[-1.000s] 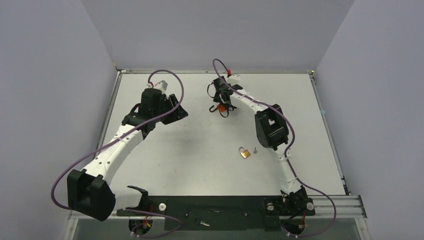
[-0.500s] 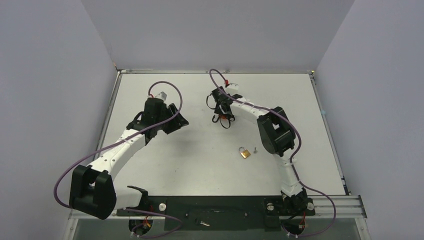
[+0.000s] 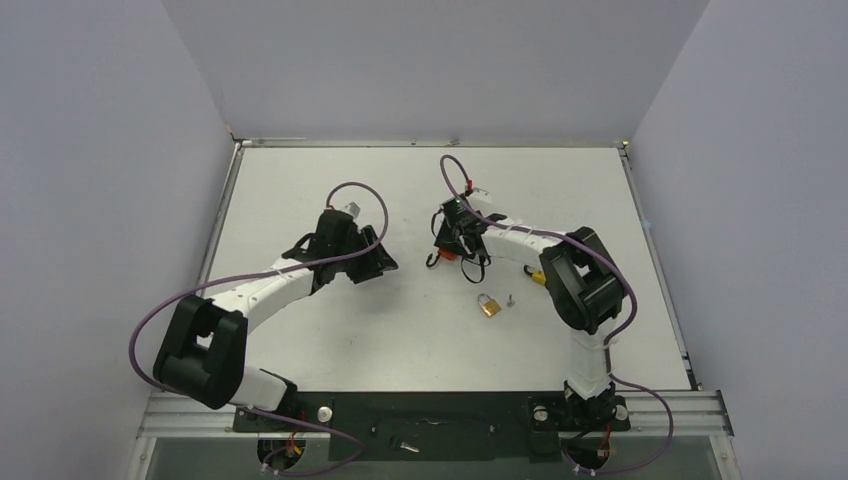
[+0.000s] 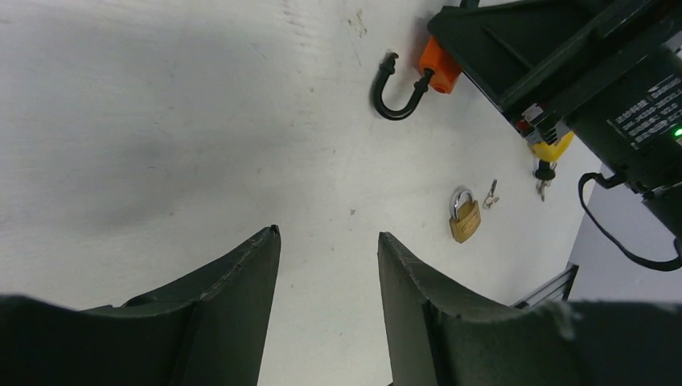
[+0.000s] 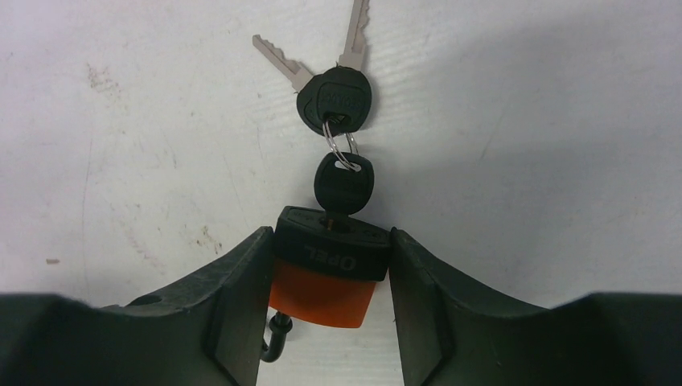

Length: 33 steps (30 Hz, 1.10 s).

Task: Lock with the key
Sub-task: Pick up the lock from the center of the board.

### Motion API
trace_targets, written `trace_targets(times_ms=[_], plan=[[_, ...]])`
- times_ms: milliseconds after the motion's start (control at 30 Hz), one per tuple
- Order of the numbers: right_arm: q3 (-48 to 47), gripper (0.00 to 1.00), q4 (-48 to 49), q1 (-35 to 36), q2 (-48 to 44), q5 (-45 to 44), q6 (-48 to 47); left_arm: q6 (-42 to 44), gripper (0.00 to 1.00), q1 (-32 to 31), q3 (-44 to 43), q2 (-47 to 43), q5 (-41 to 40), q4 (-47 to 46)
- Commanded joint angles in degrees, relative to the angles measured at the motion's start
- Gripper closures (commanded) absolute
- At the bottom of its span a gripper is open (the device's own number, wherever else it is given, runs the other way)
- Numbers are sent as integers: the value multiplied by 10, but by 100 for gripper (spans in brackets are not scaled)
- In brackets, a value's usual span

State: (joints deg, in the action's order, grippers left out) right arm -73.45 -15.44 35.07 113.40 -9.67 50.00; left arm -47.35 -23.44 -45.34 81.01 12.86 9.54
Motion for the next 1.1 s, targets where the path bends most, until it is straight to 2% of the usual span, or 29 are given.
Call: trace_targets(times_ms=[0, 100, 333, 667, 1067], plan=[[32, 100, 43, 1, -63, 61, 27, 46, 55, -45, -24, 20, 13, -59], [46, 100, 48, 1, -104, 79, 29, 101, 55, -95, -50, 12, -35, -44], [65, 100, 31, -3, -207, 124, 37, 224, 57, -153, -78, -40, -101, -52], [37, 100, -20, -12, -311, 149, 44, 276, 57, -183, -92, -122, -138, -138], [-12, 100, -58, -14, -350, 140, 46, 310, 57, -234, -138, -111, -141, -125]])
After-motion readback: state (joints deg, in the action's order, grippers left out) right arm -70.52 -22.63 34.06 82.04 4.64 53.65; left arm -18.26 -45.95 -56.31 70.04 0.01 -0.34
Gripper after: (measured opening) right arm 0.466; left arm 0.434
